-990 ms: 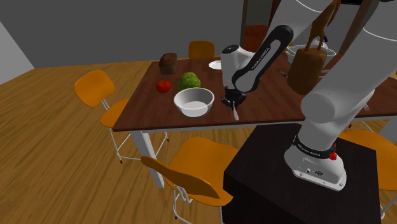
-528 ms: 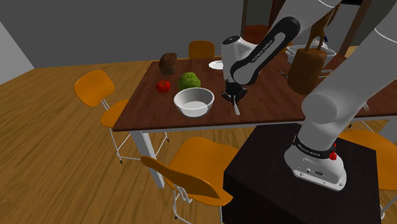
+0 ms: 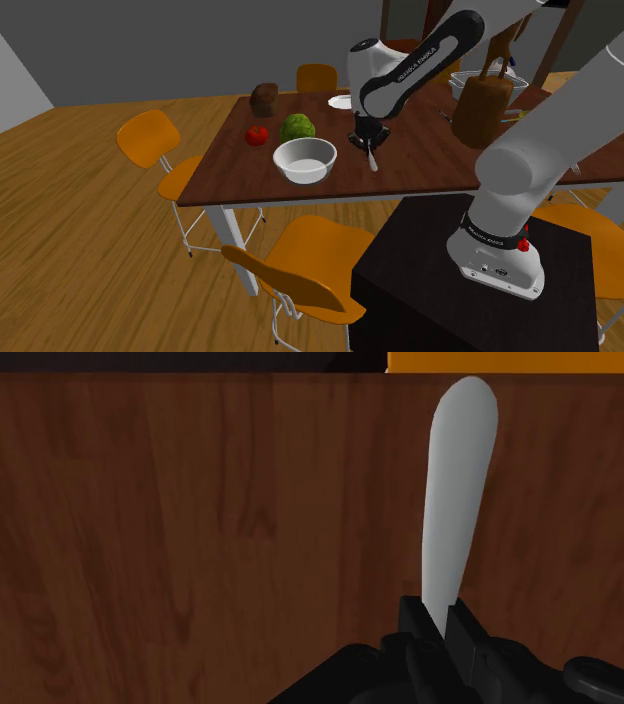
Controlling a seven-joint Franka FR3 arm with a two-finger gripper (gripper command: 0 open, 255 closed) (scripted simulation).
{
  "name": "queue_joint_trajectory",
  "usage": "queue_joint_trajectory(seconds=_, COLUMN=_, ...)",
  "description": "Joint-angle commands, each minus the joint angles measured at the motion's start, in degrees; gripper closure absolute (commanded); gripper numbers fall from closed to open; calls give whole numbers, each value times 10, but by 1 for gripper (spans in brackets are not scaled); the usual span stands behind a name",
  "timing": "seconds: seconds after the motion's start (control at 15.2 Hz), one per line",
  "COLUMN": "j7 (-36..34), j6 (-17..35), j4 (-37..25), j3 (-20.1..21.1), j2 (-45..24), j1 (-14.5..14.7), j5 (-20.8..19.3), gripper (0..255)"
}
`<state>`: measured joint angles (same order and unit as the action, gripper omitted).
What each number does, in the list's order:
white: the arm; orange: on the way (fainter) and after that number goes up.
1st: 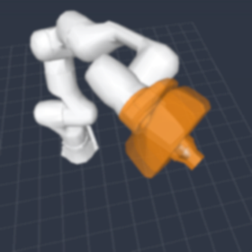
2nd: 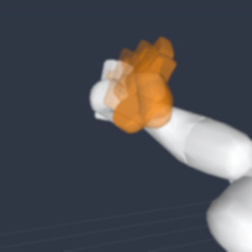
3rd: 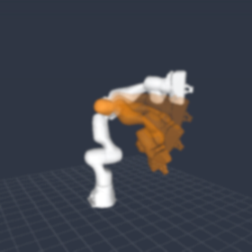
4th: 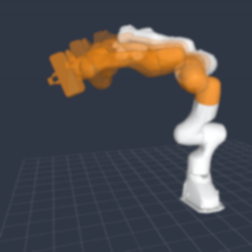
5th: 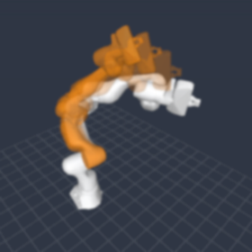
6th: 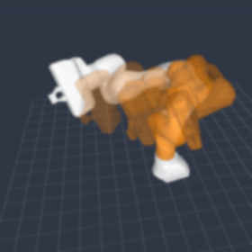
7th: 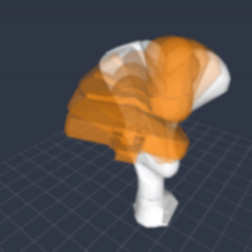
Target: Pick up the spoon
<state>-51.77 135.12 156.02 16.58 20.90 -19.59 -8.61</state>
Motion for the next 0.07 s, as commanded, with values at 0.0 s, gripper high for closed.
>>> queue_joint_trajectory(seconds=0.0, j7=3, j6=-6, j4=-2, j3=-1, j2=5, j1=1, j5=2, gripper=255)
